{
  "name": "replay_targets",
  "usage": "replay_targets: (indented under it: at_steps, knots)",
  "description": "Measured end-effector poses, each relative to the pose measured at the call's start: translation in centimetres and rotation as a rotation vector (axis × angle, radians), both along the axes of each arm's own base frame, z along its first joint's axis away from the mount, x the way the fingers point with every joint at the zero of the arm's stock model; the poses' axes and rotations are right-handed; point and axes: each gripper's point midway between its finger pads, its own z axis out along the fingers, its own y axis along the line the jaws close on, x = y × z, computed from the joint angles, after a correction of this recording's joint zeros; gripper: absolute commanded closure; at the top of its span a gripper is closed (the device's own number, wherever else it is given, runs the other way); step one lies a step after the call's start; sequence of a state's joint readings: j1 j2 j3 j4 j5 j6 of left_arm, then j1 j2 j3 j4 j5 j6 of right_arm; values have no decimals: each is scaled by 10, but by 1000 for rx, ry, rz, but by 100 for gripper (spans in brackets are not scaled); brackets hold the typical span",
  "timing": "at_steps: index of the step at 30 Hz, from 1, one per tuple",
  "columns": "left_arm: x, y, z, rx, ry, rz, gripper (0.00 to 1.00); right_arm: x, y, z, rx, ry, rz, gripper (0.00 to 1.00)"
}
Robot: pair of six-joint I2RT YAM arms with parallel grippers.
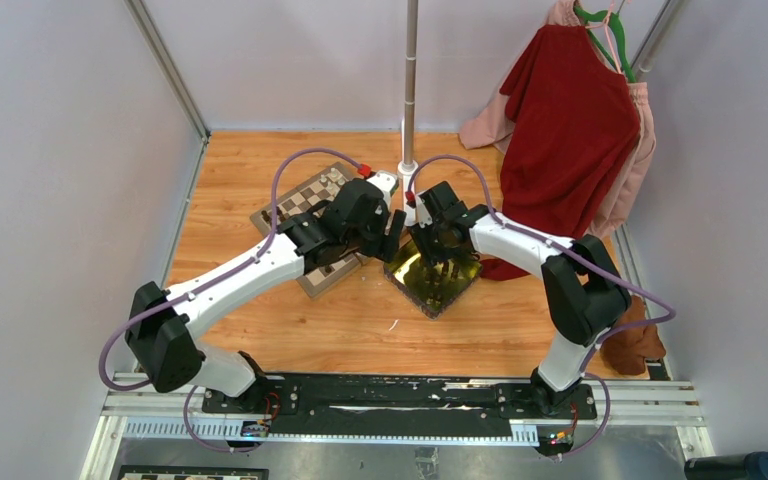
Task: Set up the chess pieces on the board
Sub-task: Pick up the chess piece from the storage box.
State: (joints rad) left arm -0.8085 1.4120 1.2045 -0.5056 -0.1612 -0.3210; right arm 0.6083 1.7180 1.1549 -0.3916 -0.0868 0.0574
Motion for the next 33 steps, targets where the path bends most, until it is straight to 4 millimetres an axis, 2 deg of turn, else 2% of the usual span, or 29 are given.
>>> replay_targets:
  at_steps: [4, 15, 21, 24, 33]
  knots:
    - [-2, 2, 0, 2, -1, 2, 24, 2, 0, 0, 2, -5, -1, 58]
    - [-4, 6, -5, 15, 5, 2, 24, 7, -1, -4, 1, -9, -1, 72]
    - [-6, 8, -4, 14, 3, 3, 24, 8, -2, -6, -3, -8, -3, 89]
    - [-7, 10, -3, 10, 0, 3, 24, 8, -3, -6, -4, -10, -3, 94]
    - [-8, 11, -2, 9, -2, 4, 24, 10, -5, -5, -2, -11, -12, 100]
